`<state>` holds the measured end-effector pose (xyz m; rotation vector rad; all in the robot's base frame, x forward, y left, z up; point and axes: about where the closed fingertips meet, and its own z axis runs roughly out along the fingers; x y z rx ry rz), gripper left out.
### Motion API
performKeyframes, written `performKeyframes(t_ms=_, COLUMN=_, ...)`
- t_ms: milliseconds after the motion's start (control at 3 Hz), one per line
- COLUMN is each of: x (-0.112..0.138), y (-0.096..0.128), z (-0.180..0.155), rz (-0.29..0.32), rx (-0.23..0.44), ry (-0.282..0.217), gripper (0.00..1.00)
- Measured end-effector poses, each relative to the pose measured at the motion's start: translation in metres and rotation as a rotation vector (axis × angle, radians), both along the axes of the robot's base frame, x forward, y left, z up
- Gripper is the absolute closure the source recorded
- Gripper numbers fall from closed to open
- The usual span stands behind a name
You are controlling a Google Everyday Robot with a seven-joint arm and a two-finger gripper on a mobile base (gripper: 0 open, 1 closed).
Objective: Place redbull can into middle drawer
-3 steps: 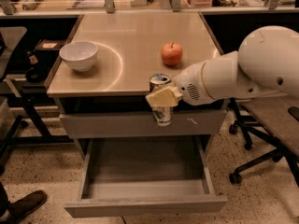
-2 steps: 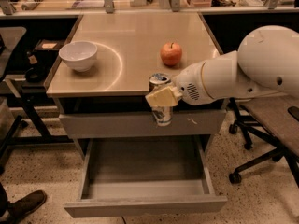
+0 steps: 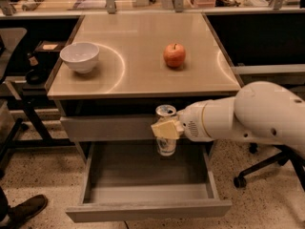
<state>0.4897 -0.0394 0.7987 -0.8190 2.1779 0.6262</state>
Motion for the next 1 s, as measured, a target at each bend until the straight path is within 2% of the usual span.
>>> performKeyframes(t_ms=333, x=-0.006, y=-0.005, z=-0.036, rz=-0.055, rx=0.018, ry=0.015, gripper=1.00)
performKeyframes(t_ms=667, x=-0.018, y=0.001, z=-0.072, rz=-0.077, rx=0.035, ry=0.101, gripper=1.00)
performKeyframes(t_ms=1000, x=-0.018, y=0.001, z=-0.072, rz=-0.077, rx=0.035, ry=0.101, gripper=1.00)
